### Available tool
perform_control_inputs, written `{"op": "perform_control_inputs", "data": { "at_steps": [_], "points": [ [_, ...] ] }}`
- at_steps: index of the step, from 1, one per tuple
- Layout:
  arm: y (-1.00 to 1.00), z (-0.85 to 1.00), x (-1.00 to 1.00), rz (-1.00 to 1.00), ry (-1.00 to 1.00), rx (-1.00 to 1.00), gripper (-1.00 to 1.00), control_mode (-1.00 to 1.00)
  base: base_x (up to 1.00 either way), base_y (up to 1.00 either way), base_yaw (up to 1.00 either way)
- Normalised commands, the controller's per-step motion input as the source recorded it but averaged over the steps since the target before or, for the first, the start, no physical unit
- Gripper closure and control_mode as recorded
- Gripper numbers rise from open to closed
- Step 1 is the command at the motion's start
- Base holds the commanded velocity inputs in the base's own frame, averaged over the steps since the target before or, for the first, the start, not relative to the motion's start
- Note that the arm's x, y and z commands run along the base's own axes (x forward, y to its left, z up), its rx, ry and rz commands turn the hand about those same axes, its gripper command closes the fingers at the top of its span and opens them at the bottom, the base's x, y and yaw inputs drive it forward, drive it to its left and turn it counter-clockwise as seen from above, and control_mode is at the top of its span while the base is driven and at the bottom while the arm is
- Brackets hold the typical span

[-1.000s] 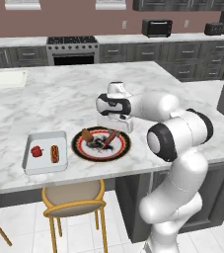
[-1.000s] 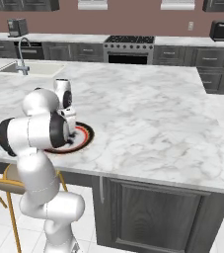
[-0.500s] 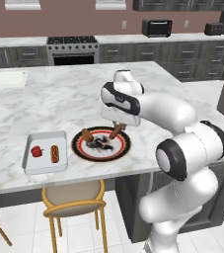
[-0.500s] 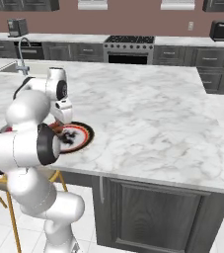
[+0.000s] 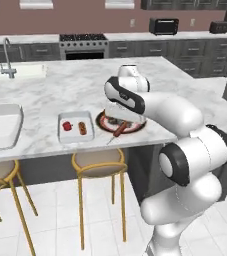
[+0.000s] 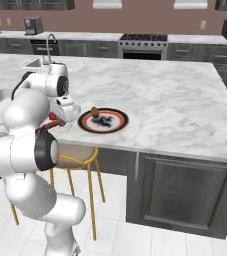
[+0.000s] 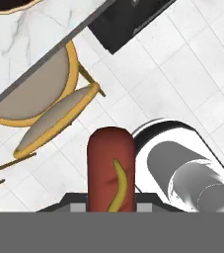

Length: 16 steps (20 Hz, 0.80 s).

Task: Place one cooked food and one vegetable from the large plate to each tupperware container.

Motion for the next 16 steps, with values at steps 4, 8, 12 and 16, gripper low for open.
{"op": "perform_control_inputs", "data": {
  "at_steps": [4,8,12,16],
  "points": [
    [0.0,0.0,0.0,0.0,0.0,0.0,1.0,1.0,-0.3,1.0,0.13],
    [0.0,0.0,0.0,0.0,0.0,0.0,1.0,1.0,-0.03,1.0,0.09],
    [0.0,0.0,0.0,0.0,0.0,0.0,1.0,1.0,0.24,0.96,0.16],
    [0.0,0.0,0.0,0.0,0.0,0.0,1.0,1.0,0.87,0.71,0.13]
  ]
}}
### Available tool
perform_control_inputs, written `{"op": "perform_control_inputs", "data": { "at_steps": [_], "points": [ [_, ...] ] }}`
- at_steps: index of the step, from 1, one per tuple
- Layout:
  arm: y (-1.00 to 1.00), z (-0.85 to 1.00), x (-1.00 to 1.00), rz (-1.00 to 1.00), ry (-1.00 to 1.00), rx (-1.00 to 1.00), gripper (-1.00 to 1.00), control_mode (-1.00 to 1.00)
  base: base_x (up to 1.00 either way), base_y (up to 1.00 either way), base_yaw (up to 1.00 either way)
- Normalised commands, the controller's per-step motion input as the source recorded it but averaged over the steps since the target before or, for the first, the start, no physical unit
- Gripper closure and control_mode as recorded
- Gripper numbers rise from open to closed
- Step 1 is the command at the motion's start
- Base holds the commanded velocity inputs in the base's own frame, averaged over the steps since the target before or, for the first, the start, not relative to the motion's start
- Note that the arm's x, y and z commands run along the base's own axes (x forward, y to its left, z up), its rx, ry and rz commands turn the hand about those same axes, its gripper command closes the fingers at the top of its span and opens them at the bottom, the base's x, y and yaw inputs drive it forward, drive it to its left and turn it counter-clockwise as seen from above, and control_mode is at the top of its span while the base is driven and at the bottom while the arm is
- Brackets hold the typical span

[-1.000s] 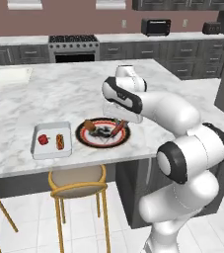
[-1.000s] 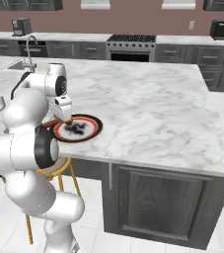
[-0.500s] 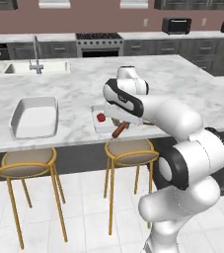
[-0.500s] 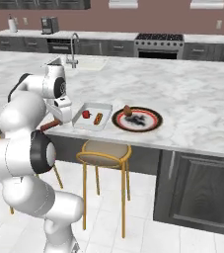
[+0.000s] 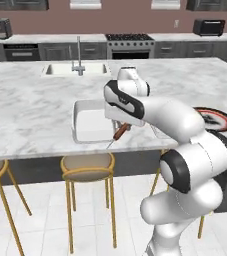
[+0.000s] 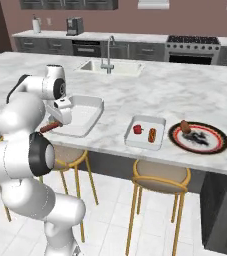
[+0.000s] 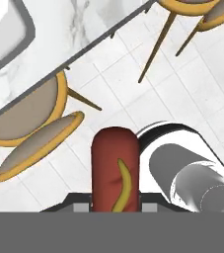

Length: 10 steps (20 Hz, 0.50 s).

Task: Place one cooked food and one vegetable from the large plate to each tupperware container.

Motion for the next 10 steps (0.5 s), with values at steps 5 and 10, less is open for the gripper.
{"op": "perform_control_inputs", "data": {
  "at_steps": [5,10],
  "points": [
    [0.0,0.0,0.0,0.0,0.0,0.0,1.0,1.0,1.0,0.0,0.14],
    [0.0,0.0,0.0,0.0,0.0,0.0,1.0,1.0,1.0,0.26,0.09]
  ]
}}
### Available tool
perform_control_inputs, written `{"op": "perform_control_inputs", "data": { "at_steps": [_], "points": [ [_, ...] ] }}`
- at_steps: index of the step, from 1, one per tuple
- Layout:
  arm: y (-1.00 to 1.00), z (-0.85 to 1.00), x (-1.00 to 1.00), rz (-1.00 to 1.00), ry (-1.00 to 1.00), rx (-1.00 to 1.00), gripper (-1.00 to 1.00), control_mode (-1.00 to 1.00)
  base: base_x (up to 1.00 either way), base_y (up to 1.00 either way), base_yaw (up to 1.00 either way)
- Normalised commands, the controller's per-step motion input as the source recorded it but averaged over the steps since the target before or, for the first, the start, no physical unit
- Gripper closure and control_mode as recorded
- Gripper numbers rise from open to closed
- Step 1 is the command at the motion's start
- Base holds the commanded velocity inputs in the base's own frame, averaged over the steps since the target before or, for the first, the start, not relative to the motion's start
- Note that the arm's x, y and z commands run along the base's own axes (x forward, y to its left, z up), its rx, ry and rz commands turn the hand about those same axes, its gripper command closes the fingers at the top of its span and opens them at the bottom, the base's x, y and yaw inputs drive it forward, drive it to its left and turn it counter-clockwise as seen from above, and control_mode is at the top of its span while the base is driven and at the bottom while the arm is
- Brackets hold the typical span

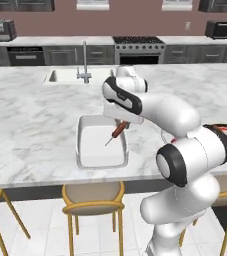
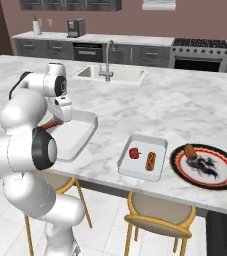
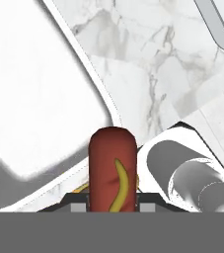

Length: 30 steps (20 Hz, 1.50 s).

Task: Place one cooked food and one vegetable from the large plate to each tupperware container.

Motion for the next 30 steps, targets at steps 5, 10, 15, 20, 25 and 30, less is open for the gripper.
{"op": "perform_control_inputs", "data": {
  "at_steps": [5,10,15,20,25,30],
  "points": [
    [0.0,0.0,0.0,0.0,0.0,0.0,1.0,1.0,0.14,0.94,-0.16],
    [0.0,0.0,0.0,0.0,0.0,0.0,1.0,1.0,0.24,0.94,-0.29],
    [0.0,0.0,0.0,0.0,0.0,0.0,1.0,1.0,0.72,0.35,-0.15],
    [0.0,0.0,0.0,0.0,0.0,0.0,1.0,1.0,0.95,-0.07,0.0],
    [-0.01,0.0,0.4,0.02,0.05,0.01,1.0,-1.0,0.6,-0.14,0.03],
    [-0.32,-0.07,1.0,0.1,0.18,0.0,1.0,-1.0,0.0,0.0,0.0]
  ]
}}
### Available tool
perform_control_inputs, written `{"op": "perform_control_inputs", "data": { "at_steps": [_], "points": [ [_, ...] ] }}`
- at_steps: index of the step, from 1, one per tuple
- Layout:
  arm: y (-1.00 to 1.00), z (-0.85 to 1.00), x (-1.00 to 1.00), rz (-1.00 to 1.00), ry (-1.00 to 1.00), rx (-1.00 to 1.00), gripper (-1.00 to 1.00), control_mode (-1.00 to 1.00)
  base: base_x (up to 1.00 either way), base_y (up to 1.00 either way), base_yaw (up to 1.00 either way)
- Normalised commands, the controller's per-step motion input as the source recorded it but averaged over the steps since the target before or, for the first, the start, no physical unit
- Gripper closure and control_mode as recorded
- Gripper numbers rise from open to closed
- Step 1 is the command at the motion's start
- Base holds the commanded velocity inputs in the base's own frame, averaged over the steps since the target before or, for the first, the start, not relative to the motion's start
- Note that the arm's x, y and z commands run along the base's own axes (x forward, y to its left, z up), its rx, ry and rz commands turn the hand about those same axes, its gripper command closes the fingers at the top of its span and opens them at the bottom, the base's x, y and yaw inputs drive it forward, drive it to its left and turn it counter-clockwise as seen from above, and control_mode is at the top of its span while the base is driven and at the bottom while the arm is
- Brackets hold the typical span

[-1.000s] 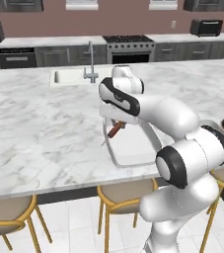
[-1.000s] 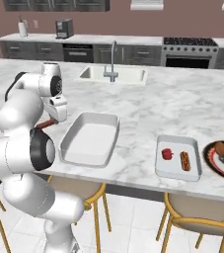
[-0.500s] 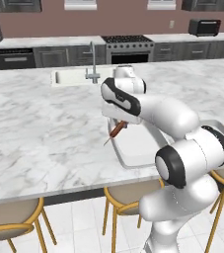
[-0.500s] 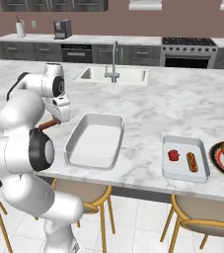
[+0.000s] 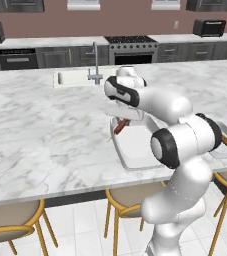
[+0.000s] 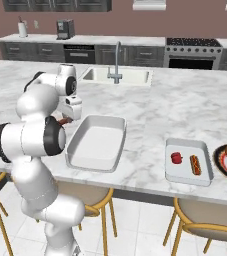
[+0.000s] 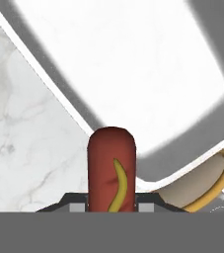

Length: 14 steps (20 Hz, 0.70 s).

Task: Place one cooked food and one vegetable from the large plate to each tupperware container.

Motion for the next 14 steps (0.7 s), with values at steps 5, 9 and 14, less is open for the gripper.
{"op": "perform_control_inputs", "data": {
  "at_steps": [5,9,14],
  "points": [
    [-0.5,-0.19,0.72,0.21,0.19,-0.01,1.0,-1.0,0.0,0.0,0.0],
    [-0.32,-0.38,0.6,0.41,0.16,-0.06,1.0,-1.0,0.0,0.0,0.0],
    [-0.06,-0.5,0.46,0.51,0.02,0.0,1.0,-1.0,0.0,0.0,0.0]
  ]
}}
